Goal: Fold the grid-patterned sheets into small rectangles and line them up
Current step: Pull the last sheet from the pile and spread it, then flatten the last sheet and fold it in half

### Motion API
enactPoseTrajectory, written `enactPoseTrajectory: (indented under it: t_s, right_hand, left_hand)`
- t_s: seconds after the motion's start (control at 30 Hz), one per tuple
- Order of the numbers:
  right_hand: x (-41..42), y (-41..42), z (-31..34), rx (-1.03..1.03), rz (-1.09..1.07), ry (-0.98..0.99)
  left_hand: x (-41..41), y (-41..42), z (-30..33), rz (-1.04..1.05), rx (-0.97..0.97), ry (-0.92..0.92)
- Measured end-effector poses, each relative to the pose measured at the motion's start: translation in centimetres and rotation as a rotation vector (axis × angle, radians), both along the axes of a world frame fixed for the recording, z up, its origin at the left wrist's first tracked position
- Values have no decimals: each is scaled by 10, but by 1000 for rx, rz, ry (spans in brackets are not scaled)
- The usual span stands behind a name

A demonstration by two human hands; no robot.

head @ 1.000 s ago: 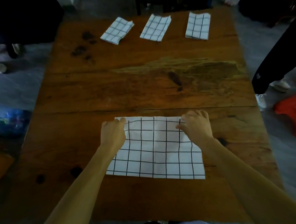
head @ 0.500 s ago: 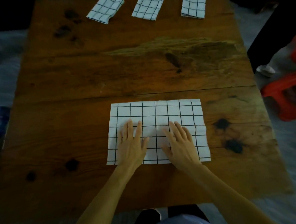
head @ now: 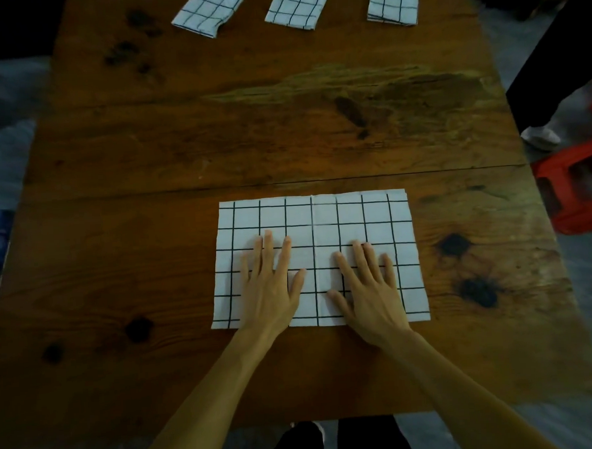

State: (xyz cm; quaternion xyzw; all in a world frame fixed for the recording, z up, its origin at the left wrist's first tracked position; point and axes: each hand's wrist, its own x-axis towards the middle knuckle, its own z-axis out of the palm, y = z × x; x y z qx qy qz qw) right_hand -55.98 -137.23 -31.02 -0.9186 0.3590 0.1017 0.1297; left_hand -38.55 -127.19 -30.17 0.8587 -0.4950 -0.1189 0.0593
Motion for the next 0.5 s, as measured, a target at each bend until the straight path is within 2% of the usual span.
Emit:
enactPoseTrajectory:
  t_s: [0.5]
  right_hand:
    - [2,-5,1,-7,21,-27]
  left_hand:
    - [-3,-1,-12,19,23,-12]
